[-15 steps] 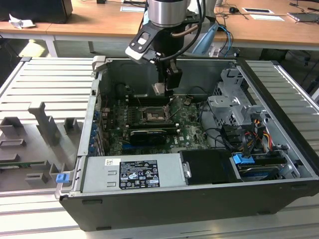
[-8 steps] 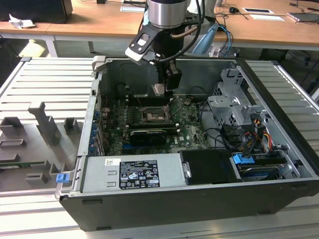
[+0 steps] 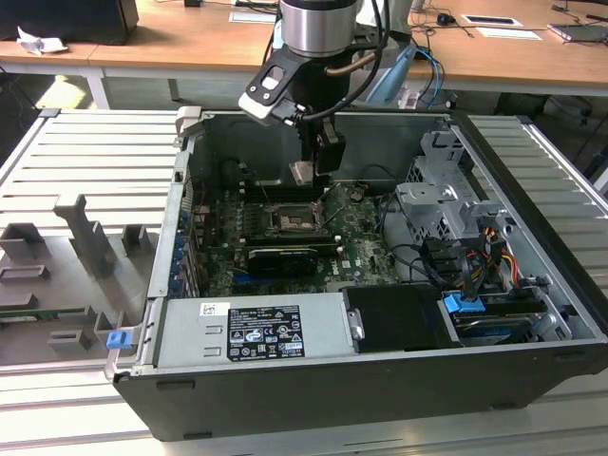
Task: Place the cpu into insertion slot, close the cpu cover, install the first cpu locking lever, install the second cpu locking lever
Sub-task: 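Place the cpu into insertion slot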
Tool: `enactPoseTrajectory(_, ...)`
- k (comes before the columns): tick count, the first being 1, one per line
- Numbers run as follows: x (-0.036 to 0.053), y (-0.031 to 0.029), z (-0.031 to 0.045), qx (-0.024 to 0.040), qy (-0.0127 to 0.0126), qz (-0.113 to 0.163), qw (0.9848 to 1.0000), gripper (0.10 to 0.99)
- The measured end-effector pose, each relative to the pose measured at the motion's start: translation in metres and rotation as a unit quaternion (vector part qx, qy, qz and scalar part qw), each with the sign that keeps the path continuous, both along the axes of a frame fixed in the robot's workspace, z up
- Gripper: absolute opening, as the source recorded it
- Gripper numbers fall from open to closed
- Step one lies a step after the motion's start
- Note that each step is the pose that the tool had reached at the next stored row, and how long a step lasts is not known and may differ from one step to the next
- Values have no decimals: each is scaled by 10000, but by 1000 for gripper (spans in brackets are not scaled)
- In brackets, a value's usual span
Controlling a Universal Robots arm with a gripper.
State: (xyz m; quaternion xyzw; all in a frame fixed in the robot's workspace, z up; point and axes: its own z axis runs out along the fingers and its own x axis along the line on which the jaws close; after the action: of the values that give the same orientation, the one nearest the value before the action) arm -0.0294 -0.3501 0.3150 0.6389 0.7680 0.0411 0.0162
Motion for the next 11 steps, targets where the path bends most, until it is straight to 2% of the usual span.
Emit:
enactPoseTrajectory(6,-1,0,-13,1,0,0,10000,541)
enactPoseTrajectory(11,-1,0,-34,0,10,0,10000,541)
